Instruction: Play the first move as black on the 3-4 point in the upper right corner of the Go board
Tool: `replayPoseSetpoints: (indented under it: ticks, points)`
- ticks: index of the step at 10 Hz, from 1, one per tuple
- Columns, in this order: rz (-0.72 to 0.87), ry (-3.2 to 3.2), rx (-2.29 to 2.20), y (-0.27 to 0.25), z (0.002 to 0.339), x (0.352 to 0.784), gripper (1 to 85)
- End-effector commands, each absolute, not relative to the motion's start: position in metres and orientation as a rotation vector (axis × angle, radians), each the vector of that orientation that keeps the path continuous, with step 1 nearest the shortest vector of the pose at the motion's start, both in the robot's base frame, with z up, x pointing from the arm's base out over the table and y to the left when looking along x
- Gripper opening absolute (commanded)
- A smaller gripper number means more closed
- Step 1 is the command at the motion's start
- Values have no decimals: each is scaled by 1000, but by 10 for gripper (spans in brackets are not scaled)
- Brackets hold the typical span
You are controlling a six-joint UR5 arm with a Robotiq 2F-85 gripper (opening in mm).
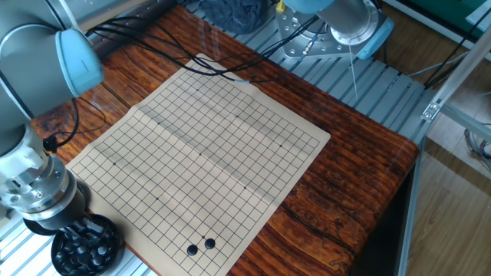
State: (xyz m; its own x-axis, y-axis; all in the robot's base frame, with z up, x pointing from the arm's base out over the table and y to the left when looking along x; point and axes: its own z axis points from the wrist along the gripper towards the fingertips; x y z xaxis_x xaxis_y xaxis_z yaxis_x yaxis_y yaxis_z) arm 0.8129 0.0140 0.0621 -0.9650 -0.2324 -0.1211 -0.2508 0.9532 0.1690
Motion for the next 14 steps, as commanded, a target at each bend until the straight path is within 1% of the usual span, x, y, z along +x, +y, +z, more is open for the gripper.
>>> replayPoseSetpoints:
  ticks: [1,3,5,7,11,14]
  points:
    - [267,3028,-212,11,63,814,243]
    - [228,3042,-105,8,58,815,240]
    - [251,3061,-59,16,54,809,237]
    - [218,3063,-49,18,51,805,237]
    - [120,3068,-28,5,56,802,237]
    - [148,3050,32,13,58,806,237]
